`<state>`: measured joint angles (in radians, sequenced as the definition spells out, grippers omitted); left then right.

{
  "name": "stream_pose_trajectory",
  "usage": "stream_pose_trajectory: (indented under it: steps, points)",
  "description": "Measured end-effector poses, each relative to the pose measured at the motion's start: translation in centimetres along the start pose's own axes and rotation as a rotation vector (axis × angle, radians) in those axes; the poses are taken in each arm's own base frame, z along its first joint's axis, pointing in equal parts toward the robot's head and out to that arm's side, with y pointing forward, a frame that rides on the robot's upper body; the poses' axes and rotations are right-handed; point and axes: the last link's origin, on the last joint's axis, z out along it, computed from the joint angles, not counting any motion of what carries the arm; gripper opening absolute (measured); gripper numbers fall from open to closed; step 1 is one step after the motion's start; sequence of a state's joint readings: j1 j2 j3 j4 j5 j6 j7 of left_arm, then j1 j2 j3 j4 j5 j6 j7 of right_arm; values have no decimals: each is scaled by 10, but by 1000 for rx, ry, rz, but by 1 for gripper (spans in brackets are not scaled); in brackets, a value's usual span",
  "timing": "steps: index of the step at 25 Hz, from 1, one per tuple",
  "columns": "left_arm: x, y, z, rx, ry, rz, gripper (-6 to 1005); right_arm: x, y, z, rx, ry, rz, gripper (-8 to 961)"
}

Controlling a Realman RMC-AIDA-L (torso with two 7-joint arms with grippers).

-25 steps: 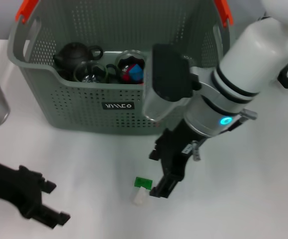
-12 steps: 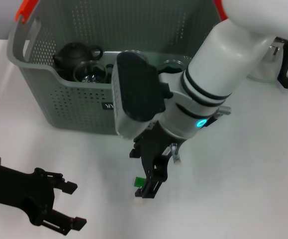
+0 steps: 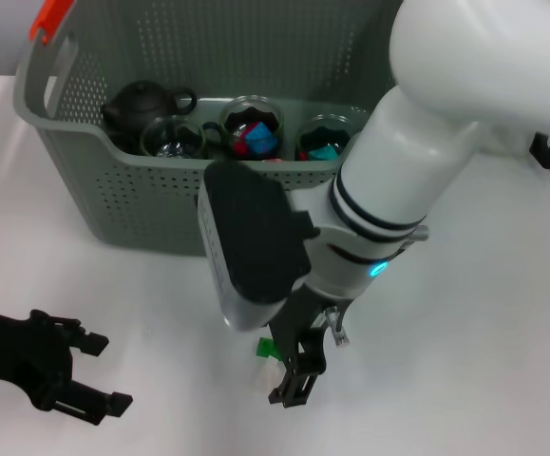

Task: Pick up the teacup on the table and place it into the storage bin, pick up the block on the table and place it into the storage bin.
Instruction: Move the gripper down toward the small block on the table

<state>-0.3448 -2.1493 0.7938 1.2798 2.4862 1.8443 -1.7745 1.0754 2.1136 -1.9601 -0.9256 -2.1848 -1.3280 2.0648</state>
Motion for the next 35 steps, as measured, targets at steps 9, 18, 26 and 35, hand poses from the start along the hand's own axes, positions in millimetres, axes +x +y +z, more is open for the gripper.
stream_pose_trajectory:
  steps: [9, 18, 26, 35]
  points:
    - [1, -2, 2, 14, 14, -38, 934, -7, 7, 14, 25, 44, -155, 945]
    - [8, 3, 4, -24, 52, -3, 934, -10, 6, 13, 38, 39, -210, 944]
    - [17, 6, 8, -67, 175, 58, 934, -9, 8, 15, 34, 42, -246, 944]
    - [14, 3, 8, -53, 183, 29, 934, -3, 7, 20, 37, 64, -273, 945]
